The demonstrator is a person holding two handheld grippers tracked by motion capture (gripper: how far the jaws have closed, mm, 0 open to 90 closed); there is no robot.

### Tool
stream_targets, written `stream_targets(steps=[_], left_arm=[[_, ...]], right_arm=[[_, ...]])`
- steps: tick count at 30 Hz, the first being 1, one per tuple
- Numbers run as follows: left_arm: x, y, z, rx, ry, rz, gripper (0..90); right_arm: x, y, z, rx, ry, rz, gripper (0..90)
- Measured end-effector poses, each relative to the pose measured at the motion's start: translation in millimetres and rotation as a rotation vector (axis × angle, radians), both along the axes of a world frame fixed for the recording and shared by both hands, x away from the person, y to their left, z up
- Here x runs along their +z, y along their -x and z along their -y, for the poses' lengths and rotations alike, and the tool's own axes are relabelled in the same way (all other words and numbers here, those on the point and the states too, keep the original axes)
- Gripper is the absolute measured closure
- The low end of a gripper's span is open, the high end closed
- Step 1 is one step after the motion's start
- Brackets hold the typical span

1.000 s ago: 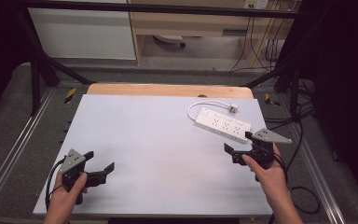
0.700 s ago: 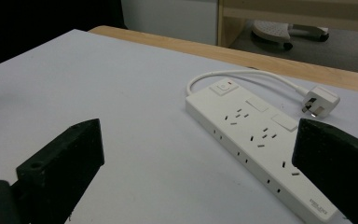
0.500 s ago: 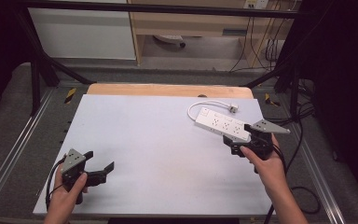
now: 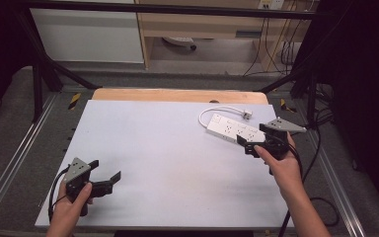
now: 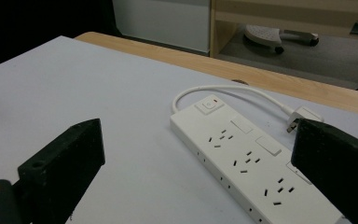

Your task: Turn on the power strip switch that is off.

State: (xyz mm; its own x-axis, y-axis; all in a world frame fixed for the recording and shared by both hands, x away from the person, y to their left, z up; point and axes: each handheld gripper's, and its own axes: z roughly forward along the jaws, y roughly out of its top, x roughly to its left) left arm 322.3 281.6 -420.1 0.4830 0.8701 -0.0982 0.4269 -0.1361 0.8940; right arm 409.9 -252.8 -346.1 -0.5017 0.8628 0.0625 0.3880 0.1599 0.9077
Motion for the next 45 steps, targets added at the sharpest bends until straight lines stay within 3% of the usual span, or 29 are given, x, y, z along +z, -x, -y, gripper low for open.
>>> stream_targets(steps=[25,45], left_arm=[[-1.1,-0.3,0.8,-0.011,-0.005,-0.002,6.0],[-1.4,-0.6,1.1,-0.016,-0.011,-0.006,6.1]], right_arm=[[-5.1,-46.0,8.5,-0.1,-0.025,-0.02,4.5],[-17.4,-69.1,5.2,-0.146,-0.038,-0.055,6.8]])
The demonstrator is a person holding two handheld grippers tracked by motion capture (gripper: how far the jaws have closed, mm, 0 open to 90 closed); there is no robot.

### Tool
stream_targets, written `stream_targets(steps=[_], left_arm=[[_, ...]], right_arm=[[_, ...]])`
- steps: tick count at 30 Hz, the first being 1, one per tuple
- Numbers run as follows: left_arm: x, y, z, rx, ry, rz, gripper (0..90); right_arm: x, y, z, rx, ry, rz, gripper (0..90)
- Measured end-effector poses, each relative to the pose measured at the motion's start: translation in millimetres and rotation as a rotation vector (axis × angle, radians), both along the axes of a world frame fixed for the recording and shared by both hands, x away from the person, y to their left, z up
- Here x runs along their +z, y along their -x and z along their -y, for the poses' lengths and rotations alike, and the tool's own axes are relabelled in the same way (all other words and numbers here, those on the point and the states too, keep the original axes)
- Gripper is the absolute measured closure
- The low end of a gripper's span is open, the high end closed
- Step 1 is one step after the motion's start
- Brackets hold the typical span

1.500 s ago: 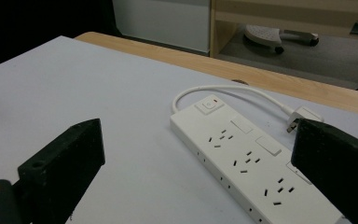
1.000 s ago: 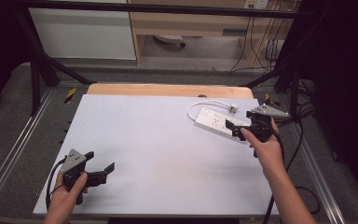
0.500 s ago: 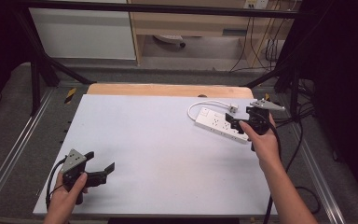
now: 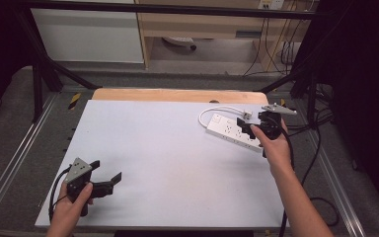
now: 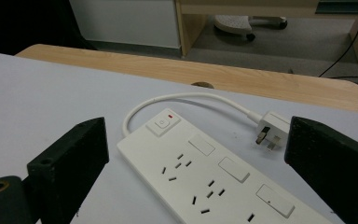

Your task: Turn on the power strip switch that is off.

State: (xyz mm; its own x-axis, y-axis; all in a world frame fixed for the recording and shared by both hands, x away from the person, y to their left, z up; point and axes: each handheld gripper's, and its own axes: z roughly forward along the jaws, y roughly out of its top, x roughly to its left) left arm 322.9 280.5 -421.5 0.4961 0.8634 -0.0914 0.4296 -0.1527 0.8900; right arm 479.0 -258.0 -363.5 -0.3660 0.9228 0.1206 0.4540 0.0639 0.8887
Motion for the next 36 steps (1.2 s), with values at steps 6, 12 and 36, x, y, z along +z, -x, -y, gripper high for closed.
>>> stream_targets(steps=[6,12,36], left_arm=[[-0.4,0.0,0.2,-0.003,0.004,-0.004,6.1],[-0.6,0.2,0.0,-0.005,0.005,-0.004,6.1],[-1.2,0.2,1.9,-0.018,-0.007,-0.009,6.1]], right_arm=[[-7.4,-13.3,-6.0,-0.012,0.023,-0.017,7.0],[-20.3,-24.6,-12.7,-0.016,0.05,-0.058,7.8],[-40.7,-42.0,-15.2,-0.042,0.038,-0.083,22.8]])
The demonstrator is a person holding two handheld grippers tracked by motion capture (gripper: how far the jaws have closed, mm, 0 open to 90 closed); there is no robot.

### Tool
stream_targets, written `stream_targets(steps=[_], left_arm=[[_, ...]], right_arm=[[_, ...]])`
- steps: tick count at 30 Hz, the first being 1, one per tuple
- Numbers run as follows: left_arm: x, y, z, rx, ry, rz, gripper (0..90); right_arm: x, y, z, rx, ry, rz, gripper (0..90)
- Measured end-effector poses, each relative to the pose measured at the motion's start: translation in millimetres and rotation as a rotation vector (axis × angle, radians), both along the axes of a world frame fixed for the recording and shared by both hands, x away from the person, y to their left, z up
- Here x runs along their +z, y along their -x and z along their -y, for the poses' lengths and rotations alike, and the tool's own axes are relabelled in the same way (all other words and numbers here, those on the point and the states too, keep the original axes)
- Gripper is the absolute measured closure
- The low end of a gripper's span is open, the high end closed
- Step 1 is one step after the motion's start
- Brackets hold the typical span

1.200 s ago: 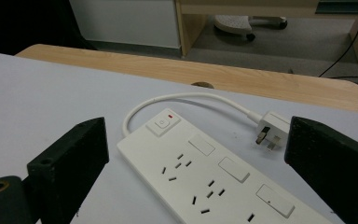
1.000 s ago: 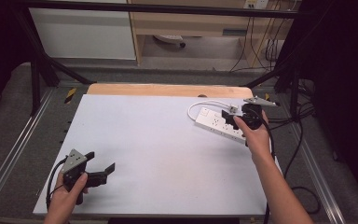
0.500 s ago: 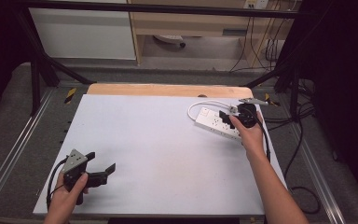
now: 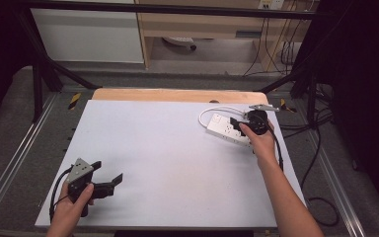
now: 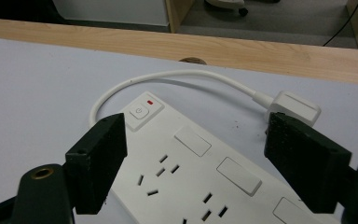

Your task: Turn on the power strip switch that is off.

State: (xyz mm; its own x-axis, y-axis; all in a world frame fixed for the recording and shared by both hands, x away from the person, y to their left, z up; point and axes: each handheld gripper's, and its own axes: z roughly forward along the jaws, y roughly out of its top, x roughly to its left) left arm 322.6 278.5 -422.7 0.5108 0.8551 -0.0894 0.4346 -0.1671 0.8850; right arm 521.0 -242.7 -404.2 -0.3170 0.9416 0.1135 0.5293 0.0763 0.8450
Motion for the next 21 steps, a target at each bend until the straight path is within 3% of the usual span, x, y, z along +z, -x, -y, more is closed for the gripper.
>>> stream_targets(steps=[12,21], left_arm=[[0.0,0.0,0.4,-0.005,-0.005,0.0,6.2],[-0.3,0.0,0.8,-0.008,-0.007,-0.001,6.2]], right_arm=[[-7.0,-5.3,-1.4,-0.002,-0.014,0.01,34.4],[-11.5,-8.5,-3.1,-0.002,-0.022,0.022,48.6]])
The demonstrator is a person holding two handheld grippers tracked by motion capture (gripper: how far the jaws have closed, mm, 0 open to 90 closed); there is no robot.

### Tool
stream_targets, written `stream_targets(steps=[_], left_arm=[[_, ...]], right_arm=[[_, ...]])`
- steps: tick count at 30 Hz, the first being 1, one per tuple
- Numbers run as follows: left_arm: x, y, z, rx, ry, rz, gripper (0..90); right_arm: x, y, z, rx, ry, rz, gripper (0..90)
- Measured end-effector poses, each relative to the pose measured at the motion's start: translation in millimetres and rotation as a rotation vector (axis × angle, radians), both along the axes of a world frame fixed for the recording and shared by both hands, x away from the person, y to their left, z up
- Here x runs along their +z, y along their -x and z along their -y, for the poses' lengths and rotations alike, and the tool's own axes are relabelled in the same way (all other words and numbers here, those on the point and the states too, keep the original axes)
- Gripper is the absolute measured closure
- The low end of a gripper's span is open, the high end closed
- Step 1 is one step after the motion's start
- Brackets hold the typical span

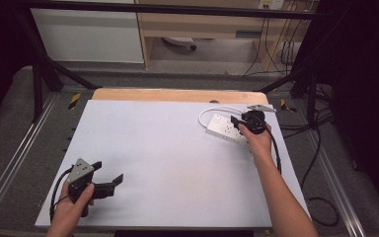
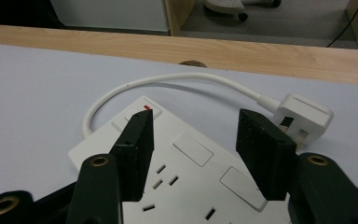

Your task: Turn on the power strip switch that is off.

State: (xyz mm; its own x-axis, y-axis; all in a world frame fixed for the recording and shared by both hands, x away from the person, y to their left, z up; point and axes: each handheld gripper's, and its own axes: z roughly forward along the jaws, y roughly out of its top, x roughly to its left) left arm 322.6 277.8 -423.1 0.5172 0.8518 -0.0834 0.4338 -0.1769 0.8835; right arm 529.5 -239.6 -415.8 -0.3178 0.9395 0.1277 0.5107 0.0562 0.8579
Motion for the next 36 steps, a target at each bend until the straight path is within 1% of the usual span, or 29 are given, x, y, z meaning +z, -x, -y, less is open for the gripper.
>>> stream_targets(steps=[4,17,23,30,36], left_arm=[[-0.1,-0.1,0.3,-0.001,0.0,-0.002,6.2],[-0.1,-0.1,0.6,-0.005,-0.001,0.001,6.2],[-0.1,-0.2,1.3,-0.008,0.0,-0.002,6.2],[-0.1,-0.2,1.1,-0.01,0.0,-0.002,6.2],[-0.2,-0.3,2.0,-0.016,-0.002,-0.002,6.2]], right_arm=[[-1.4,-0.8,-0.3,0.002,0.004,0.005,54.4],[-9.9,-4.9,-2.4,0.008,0.003,0.004,65.9],[-12.8,-6.3,-4.8,0.012,-0.016,0.015,73.3],[-14.7,-8.1,-5.4,-0.005,-0.023,0.024,78.7],[-17.0,-9.4,-6.1,-0.003,-0.017,0.019,82.9]])
